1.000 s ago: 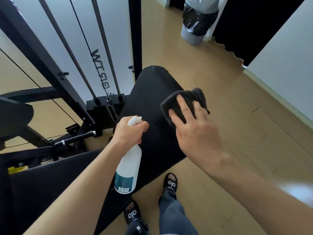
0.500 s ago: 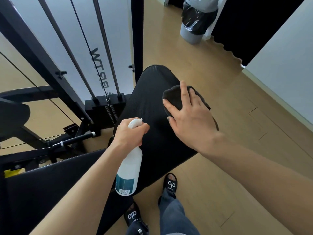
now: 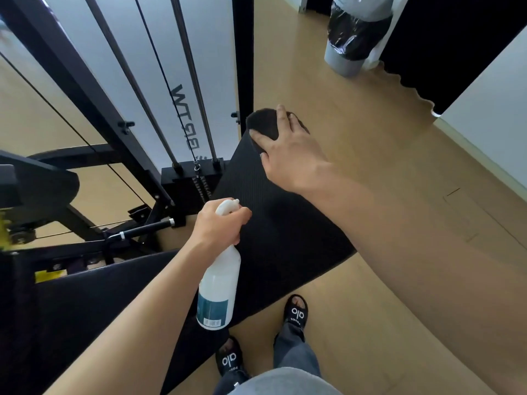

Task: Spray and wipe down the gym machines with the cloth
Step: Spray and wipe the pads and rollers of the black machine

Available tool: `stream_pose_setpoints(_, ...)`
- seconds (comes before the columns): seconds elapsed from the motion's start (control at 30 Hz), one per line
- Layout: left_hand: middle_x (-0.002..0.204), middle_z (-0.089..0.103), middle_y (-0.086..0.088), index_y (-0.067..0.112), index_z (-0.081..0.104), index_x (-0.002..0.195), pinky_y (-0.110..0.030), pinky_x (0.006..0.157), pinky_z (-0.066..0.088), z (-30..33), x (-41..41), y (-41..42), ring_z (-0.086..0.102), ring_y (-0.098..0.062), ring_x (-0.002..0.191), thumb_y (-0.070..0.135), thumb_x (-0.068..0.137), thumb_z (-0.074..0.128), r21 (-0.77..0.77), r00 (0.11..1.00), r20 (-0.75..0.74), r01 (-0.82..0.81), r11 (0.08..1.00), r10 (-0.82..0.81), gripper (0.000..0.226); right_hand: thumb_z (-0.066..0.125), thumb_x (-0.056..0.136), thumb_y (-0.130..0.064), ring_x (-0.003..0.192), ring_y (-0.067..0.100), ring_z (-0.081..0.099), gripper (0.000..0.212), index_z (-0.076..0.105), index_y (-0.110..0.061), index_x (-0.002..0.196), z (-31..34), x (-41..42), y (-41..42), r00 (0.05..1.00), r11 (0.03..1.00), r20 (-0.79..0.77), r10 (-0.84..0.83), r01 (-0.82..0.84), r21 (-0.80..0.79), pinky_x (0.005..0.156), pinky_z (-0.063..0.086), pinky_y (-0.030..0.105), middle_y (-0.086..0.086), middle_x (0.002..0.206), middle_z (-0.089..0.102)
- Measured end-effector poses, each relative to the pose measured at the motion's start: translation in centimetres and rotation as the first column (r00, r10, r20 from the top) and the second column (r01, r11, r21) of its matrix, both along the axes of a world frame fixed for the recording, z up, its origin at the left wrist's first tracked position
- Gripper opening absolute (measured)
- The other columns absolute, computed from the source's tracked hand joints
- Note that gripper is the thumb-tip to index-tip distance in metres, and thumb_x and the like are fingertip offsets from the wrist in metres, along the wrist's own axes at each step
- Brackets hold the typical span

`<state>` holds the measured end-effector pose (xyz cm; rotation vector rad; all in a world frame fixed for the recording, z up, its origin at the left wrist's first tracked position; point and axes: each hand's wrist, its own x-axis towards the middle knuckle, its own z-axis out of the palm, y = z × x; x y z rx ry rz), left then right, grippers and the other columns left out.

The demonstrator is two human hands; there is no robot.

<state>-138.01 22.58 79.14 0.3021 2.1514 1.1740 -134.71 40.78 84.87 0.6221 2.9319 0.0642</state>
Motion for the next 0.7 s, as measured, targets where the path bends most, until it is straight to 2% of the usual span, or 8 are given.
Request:
stream_pose_setpoints(0.1, 0.058, 0.052, 0.001, 0.011, 0.06, 0.071, -0.028, 0.059, 0.045, -0.2, 0.1, -0.5, 0.053, -0.017, 0.049, 0.017, 0.088, 0.067, 0.007, 1.0, 0.005, 0.012, 1.0, -0.013, 0.02, 0.036, 0.106, -0.029, 0.15, 0.048, 0.018, 0.057, 0.018, -0.038, 0.16, -0.2, 5.0, -1.9, 0.997, 0.999, -0.064, -0.033, 0.035, 0.025, 0.125, 0.02, 0.05, 0.034, 0.164, -0.002)
stream_pose_setpoints(0.2, 0.066, 0.056, -0.002, 0.006, 0.061, 0.074, -0.031, 0.061, 0.047, -0.5, 0.3, -0.9, 0.055, -0.018, 0.052, 0.019, 0.088, 0.068, 0.025, 0.999, 0.013, 0.035, 0.999, -0.036, 0.02, 0.051, 0.101, -0.019, 0.141, 0.051, 0.038, 0.059, 0.036, -0.033, 0.156, -0.9, 10.2, -4.2, 0.984, 0.989, -0.153, -0.092, 0.109, 0.103, 0.116, 0.036, 0.052, 0.038, 0.159, 0.018)
stream_pose_setpoints(0.27, 0.067, 0.056, -0.003, 0.007, 0.061, 0.073, -0.032, 0.061, 0.047, -0.7, 0.3, -1.3, 0.055, -0.019, 0.053, 0.018, 0.088, 0.067, 0.043, 0.999, 0.018, 0.043, 0.998, -0.044, 0.019, 0.057, 0.098, -0.014, 0.136, 0.05, 0.044, 0.06, 0.043, -0.028, 0.154, -1.7, 13.4, -5.7, 0.979, 0.975, -0.17, -0.11, 0.14, 0.175, 0.112, 0.04, 0.052, 0.038, 0.157, 0.025)
stream_pose_setpoints(0.37, 0.068, 0.056, -0.003, 0.011, 0.06, 0.071, -0.03, 0.059, 0.045, -1.1, 0.2, -2.1, 0.054, -0.017, 0.053, 0.016, 0.087, 0.067, 0.062, 0.998, 0.037, 0.039, 0.997, -0.041, 0.019, 0.057, 0.1, -0.009, 0.144, 0.051, 0.033, 0.059, 0.04, -0.017, 0.155, -2.5, 16.8, -7.0, 0.988, 0.962, -0.144, -0.05, 0.086, 0.257, 0.117, 0.034, 0.055, 0.036, 0.16, 0.019)
stream_pose_setpoints(0.47, 0.073, 0.057, -0.004, 0.013, 0.062, 0.072, -0.025, 0.055, 0.044, -1.8, -0.3, -3.1, 0.055, -0.017, 0.056, 0.017, 0.09, 0.068, 0.074, 0.998, 0.055, 0.031, 0.997, -0.036, 0.02, 0.039, 0.107, -0.017, 0.151, 0.047, 0.018, 0.051, 0.032, -0.012, 0.157, -2.3, 16.5, -6.7, 0.995, 0.957, -0.095, 0.015, 0.013, 0.291, 0.122, 0.025, 0.057, 0.03, 0.165, 0.01)
stream_pose_setpoints(0.57, 0.074, 0.058, -0.005, 0.01, 0.064, 0.074, -0.026, 0.054, 0.047, -2.3, -1.1, -4.0, 0.056, -0.018, 0.059, 0.017, 0.091, 0.069, 0.073, 0.997, 0.075, 0.008, 0.997, -0.013, 0.019, 0.021, 0.104, -0.031, 0.154, 0.044, 0.008, 0.058, 0.026, -0.012, 0.159, -2.0, 12.6, -5.7, 0.998, 0.929, -0.019, 0.052, -0.041, 0.367, 0.125, 0.016, 0.055, 0.026, 0.167, 0.006)
stream_pose_setpoints(0.7, 0.071, 0.056, -0.005, 0.005, 0.062, 0.073, -0.03, 0.056, 0.047, -2.8, -2.6, -5.5, 0.055, -0.019, 0.056, 0.015, 0.088, 0.068, 0.044, 0.995, 0.091, -0.05, 0.998, 0.046, 0.019, 0.003, 0.106, -0.032, 0.155, 0.041, -0.011, 0.059, 0.0, -0.009, 0.161, -3.3, 5.1, -4.4, 0.977, 0.845, 0.185, 0.102, -0.184, 0.502, 0.126, -0.002, 0.052, 0.027, 0.165, -0.014)
